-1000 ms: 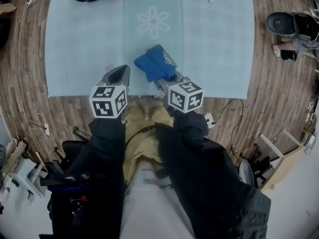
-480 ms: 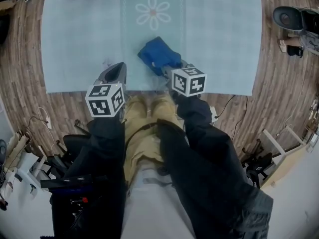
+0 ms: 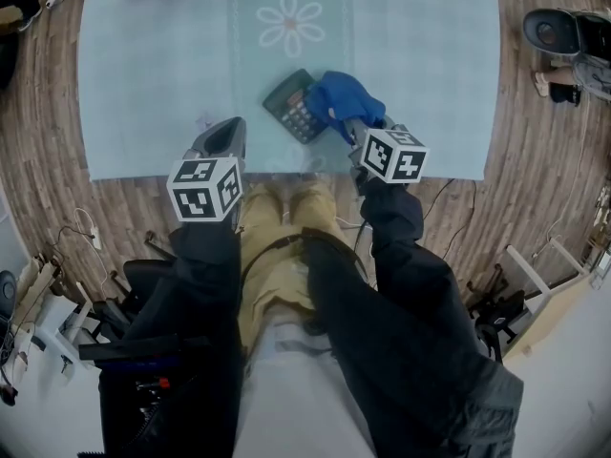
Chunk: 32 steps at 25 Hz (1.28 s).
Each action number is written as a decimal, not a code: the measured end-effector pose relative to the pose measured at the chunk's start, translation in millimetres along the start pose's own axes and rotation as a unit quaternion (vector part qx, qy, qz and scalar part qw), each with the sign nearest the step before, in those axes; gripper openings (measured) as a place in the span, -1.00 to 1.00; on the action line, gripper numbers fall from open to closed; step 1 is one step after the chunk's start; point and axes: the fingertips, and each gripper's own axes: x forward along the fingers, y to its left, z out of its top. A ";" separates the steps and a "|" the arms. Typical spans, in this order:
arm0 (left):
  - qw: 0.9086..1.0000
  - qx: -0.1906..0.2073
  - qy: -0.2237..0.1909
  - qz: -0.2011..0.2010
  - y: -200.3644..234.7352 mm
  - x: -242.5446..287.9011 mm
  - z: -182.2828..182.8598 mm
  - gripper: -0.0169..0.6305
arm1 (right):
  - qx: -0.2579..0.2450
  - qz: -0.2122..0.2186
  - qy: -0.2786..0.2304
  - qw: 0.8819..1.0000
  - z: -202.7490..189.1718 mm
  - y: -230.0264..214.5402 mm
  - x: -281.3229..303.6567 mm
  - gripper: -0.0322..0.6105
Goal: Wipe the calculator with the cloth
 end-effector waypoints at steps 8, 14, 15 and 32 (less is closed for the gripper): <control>1.000 0.002 -0.004 -0.007 -5.5 0.6 2.9 -0.95 | -0.002 -0.017 -0.058 0.998 35.1 -10.2 -33.1 -0.69; 1.000 -0.002 -0.001 -0.002 2.2 -1.8 -2.6 -0.95 | -0.045 -0.038 -0.077 0.995 49.4 -8.6 -16.2 -0.69; 1.000 -0.004 0.000 0.000 3.9 -2.4 -4.1 -0.95 | -0.049 -0.041 -0.070 0.995 45.9 -7.4 -9.4 -0.69; 1.000 -0.016 0.002 0.005 12.7 -3.3 -14.1 -0.95 | -0.092 -0.002 0.021 0.995 -25.8 46.3 47.1 -0.69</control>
